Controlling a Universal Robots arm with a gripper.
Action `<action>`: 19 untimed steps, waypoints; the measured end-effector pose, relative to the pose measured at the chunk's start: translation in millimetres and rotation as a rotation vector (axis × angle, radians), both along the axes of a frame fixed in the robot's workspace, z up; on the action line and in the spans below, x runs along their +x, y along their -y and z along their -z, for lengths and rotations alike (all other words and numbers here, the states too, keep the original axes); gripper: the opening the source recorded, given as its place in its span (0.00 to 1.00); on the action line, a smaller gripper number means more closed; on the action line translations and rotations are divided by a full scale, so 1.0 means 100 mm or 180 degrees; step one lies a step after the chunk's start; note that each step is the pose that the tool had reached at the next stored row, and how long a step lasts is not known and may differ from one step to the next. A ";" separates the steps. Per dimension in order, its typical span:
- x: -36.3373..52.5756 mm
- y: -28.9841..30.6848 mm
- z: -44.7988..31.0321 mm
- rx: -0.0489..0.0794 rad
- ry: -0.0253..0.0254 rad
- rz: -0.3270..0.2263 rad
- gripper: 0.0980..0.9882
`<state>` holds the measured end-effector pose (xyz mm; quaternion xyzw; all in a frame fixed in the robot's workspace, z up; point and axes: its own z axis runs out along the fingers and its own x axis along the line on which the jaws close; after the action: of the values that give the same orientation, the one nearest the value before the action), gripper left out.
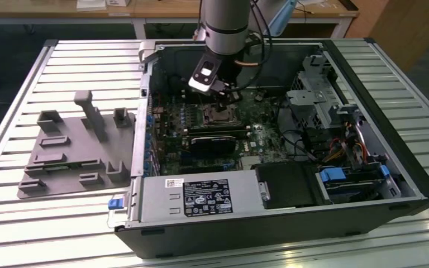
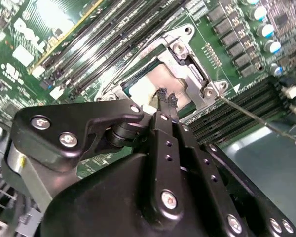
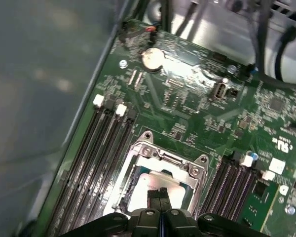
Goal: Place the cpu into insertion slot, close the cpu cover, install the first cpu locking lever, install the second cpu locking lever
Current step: 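Close the cpu cover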
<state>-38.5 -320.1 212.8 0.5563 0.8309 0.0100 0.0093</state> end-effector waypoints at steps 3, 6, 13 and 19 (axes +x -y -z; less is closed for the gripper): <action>0.000 0.000 0.003 -0.0006 0.0000 -0.0177 0.00; 0.000 0.000 0.006 -0.0012 0.0000 -0.0348 0.00; 0.000 0.000 0.011 -0.0026 0.0000 -0.0753 0.00; 0.000 0.000 0.016 -0.0032 0.0001 -0.1102 0.00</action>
<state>-38.5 -320.0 211.3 0.4048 0.9143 0.0073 0.0104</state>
